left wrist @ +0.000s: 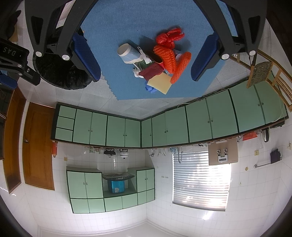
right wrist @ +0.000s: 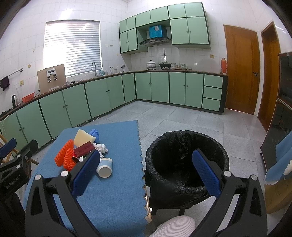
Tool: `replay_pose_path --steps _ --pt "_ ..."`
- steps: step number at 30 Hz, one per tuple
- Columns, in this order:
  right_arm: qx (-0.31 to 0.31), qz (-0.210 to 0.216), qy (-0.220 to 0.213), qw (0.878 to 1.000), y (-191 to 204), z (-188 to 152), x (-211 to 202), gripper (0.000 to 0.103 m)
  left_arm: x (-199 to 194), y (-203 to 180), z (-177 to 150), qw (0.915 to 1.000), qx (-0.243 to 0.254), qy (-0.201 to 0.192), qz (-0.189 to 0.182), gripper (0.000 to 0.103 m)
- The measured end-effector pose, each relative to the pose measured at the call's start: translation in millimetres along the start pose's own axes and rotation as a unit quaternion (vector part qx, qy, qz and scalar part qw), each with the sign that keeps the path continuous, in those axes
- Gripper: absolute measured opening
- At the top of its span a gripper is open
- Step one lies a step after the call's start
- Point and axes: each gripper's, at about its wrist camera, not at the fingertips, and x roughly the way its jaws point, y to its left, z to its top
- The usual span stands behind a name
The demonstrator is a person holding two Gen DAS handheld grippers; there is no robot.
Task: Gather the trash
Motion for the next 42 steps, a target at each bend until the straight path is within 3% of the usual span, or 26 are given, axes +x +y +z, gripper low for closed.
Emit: replay_pose_path --steps 38,42 --pt "0.001 0.001 0.01 1.0 -0.2 -6.4 15.4 0.098 11.5 3.6 0.6 0.9999 -0.004 0.017 -0.001 0.097" --pt "0.0 0.009 0.019 1.0 5.1 -9.5 24.4 0.098 21.6 10.0 -4.6 0.9995 0.006 0.025 0.015 0.097"
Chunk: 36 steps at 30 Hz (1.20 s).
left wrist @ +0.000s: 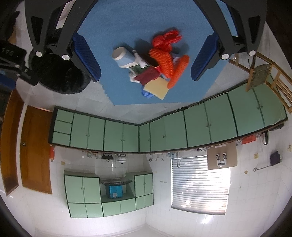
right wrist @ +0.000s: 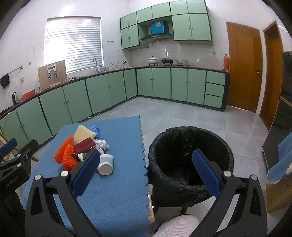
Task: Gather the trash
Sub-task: 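Grasp the orange foam net with the left tool while the right tool grasps the paper cup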
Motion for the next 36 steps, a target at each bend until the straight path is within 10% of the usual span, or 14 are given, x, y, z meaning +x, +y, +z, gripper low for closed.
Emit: replay_pose_path --steps 13,20,36 --pt "-0.016 0.032 0.033 0.999 36.0 -6.7 56.1 0.097 54.4 55.4 -23.0 0.9977 -0.016 0.034 0.056 0.097" --pt "-0.038 0.062 0.063 0.995 66.8 -17.9 101.6 0.08 83.3 81.6 -40.5 0.9955 -0.02 0.049 0.079 0.095" --pt "-0.061 0.102 0.139 0.983 113.3 -54.5 198.1 0.073 131.5 94.8 -70.3 0.992 -0.02 0.102 0.071 0.089"
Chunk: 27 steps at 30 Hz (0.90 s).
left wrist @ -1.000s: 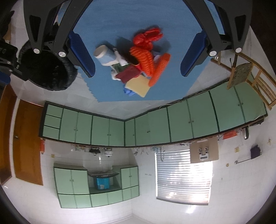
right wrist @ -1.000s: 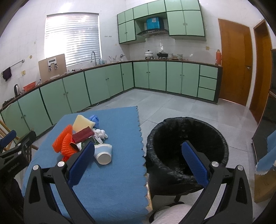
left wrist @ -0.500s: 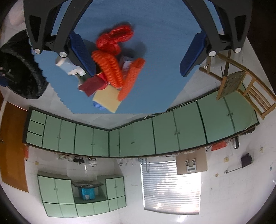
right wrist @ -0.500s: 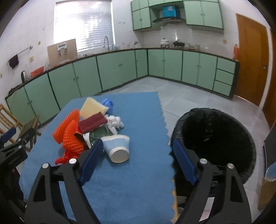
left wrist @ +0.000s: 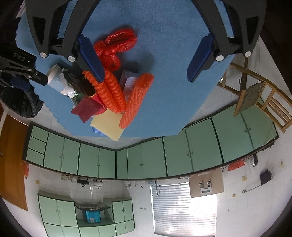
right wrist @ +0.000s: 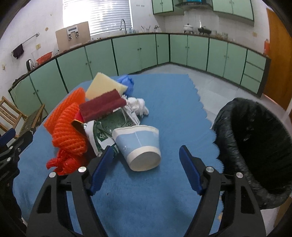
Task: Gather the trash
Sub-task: 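Grasp the orange foam net with the left tool while the right tool grasps the paper cup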
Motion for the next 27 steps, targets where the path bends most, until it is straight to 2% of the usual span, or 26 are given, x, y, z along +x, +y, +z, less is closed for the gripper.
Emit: replay_pose_path --steps 15,17,18,22,27 --pt "-0.014 0.008 0.048 0.999 0.5 -2.4 50.2 0.074 19.3 -1.4 -2.0 0.9999 -0.002 0.017 -0.003 0.088" --pt "-0.016 0.014 0.054 0.998 1.9 -3.2 53.3 0.069 20.9 -1.8 -2.0 0.9998 -0.003 0.019 -0.005 0.088" --pt "-0.017 0.019 0.057 0.998 1.9 -3.6 54.6 0.061 21.2 -2.5 -2.2 0.9998 -0.003 0.019 -0.006 0.088" --pt "-0.015 0.034 0.057 0.998 1.8 -4.3 52.2 0.059 21.0 -3.9 -1.1 0.9997 -0.002 0.02 -0.015 0.088" --pt "-0.024 0.021 0.037 0.999 -0.3 -3.8 34.1 0.059 18.2 -12.2 0.5 0.9993 0.004 0.016 -0.034 0.088"
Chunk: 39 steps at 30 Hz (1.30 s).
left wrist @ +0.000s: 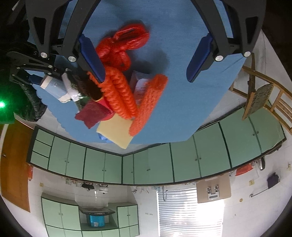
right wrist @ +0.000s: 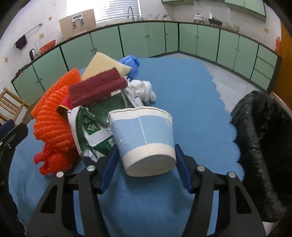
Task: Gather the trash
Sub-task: 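Grasp the orange foam net with the left tool while the right tool grasps the paper cup, then carry the net and cup over the black bin and open both tools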
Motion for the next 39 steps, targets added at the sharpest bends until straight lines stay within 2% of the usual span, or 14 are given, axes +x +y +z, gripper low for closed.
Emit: replay_pose_path --steps 3,5,10,11,14,16,19,25,30,39 --pt "0.004 -0.009 -0.005 1.0 -6.7 -1.0 -8.2 0.058 0.6 -7.2 0.3 0.9999 0.003 0.0 -0.012 0.088" --pt "0.006 -0.015 -0.007 1.0 -11.0 -1.6 -11.4 0.058 3.6 -13.4 1.1 0.9998 0.006 0.003 -0.021 0.084" --pt "0.015 -0.027 -0.003 1.0 -23.0 -6.3 -15.0 0.059 16.9 -24.4 2.3 0.9985 0.009 0.021 -0.05 0.063" --pt "0.017 -0.028 -0.002 0.999 -24.9 -7.2 -15.0 0.059 19.7 -27.0 2.5 0.9983 0.012 0.023 -0.052 0.062" --pt "0.022 -0.028 -0.003 0.999 -27.9 -8.7 -15.2 0.059 27.2 -34.5 0.6 0.9976 0.023 0.033 -0.056 0.048" --pt "0.023 -0.026 -0.005 0.999 -28.4 -8.4 -16.1 0.059 29.7 -35.8 -2.3 0.9969 0.024 0.041 -0.063 0.034" --pt "0.02 -0.023 -0.007 1.0 -26.6 -7.8 -17.8 0.059 28.2 -34.7 -4.2 0.9974 0.02 0.036 -0.059 0.024" --pt "0.02 -0.017 -0.024 0.999 -23.0 -1.2 -30.6 0.059 12.7 -27.9 3.3 0.9983 0.016 0.013 -0.054 0.018" --pt "0.02 -0.008 -0.052 0.998 -18.3 10.5 -52.9 0.059 -13.0 -21.6 15.0 0.9984 0.012 -0.02 -0.052 0.017" --pt "0.025 0.002 -0.095 0.995 -17.1 20.7 -95.3 0.059 -60.8 -17.9 38.0 0.9938 0.005 -0.086 -0.07 0.016"
